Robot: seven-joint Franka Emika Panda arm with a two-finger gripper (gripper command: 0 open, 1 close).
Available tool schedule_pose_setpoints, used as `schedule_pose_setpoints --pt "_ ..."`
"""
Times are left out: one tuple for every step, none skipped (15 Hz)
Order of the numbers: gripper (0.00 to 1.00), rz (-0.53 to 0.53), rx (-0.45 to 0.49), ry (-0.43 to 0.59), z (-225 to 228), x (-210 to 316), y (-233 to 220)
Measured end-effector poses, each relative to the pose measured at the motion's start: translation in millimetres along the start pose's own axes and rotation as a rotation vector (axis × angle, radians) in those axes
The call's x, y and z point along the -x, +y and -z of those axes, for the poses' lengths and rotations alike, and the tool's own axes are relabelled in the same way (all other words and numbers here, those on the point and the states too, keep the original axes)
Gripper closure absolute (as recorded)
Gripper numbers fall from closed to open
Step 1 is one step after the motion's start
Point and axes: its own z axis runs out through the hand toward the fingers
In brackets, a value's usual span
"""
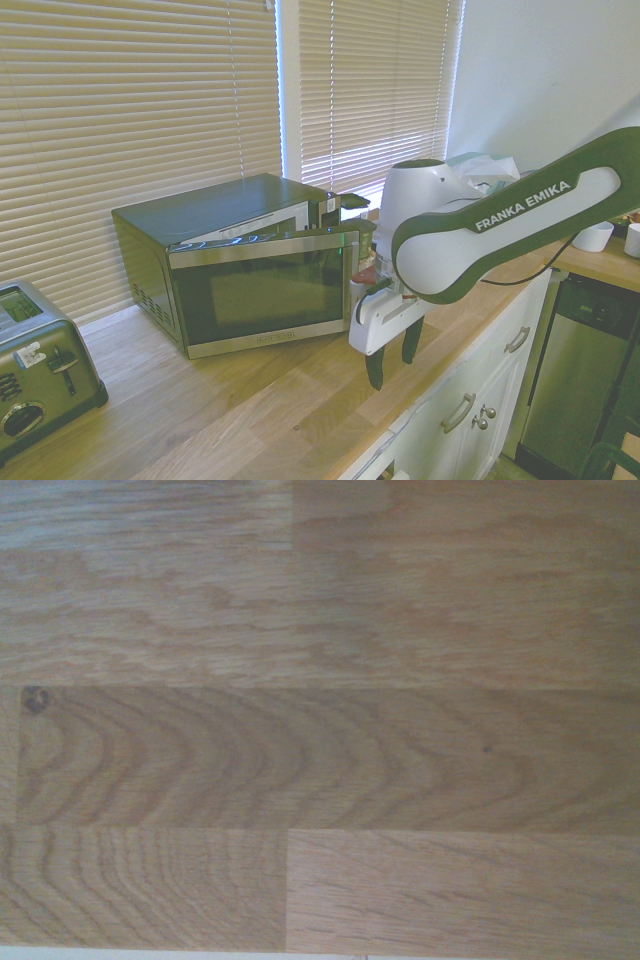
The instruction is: Close the microwave
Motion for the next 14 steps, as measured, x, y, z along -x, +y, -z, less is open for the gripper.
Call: schedule_pose_setpoints --pt "0.0 0.0 0.0 0.0 0 0 0" --pt "0.0 0.0 -0.001 0.001 0 0 0" --pt "0.0 0.001 -0.006 0.006 1 0 -1" --pt "0.0 0.004 -0.015 0.016 3 0 -3" --pt "0.0 0.011 -0.022 0.025 4 1 -5" --pt "0.0 0.02 -0.029 0.036 6 3 -9" --pt "0.0 0.033 -0.039 0.052 12 4 -14" --pt "0.0 0.045 -0.054 0.069 21 5 -23" --pt "0.0 0.055 -0.071 0.088 32 6 -32" --pt "0.0 0.064 -0.089 0.108 45 6 -43" --pt "0.0 0.066 -0.104 0.128 59 6 -54" --pt "0.0 0.063 -0.119 0.147 71 3 -64" --pt "0.0 0.058 -0.128 0.16 80 -2 -74" --pt "0.0 0.049 -0.132 0.167 85 -8 -82"
